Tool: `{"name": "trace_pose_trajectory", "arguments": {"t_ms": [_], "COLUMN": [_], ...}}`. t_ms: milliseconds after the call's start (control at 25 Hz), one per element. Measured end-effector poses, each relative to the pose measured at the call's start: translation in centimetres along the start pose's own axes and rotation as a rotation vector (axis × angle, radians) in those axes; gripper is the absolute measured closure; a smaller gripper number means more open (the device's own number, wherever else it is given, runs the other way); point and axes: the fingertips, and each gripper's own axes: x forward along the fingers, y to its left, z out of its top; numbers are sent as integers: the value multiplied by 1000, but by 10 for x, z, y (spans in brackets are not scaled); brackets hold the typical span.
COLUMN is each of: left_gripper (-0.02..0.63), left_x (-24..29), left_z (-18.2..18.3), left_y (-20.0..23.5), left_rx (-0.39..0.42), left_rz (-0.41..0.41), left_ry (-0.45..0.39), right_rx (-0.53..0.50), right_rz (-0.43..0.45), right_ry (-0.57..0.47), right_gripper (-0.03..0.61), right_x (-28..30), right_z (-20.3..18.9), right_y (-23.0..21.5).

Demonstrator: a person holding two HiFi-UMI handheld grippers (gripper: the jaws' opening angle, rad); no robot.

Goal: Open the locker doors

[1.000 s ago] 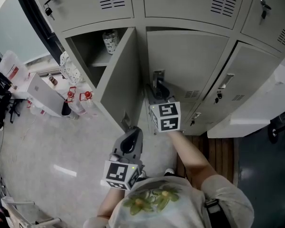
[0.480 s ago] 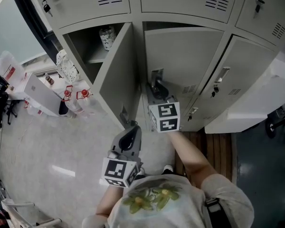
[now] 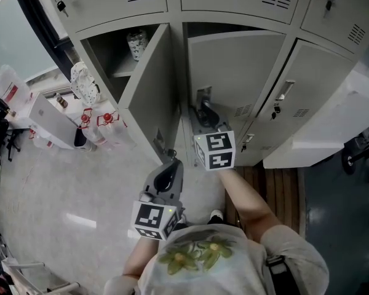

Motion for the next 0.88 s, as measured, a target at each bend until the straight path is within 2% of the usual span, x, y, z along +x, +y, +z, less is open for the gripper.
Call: {"name": "trace_pose_trajectory", "arguments": {"t_ms": [440,880], "left_gripper": [586,586], "left_x": [1,8], "left_z": [-5,-1], "left_y": [-11,-17], "left_rx": [-10,2], "left_rz": [-36,-64], "left_ry": [14,-11], "right_rx": [7,9], "right_rz": [28,49], "right_ry": [3,-5], "right_gripper": [460,460], "right_x": [-18,-32], "right_z": [-1,-2], "right_y": [2,3]}}
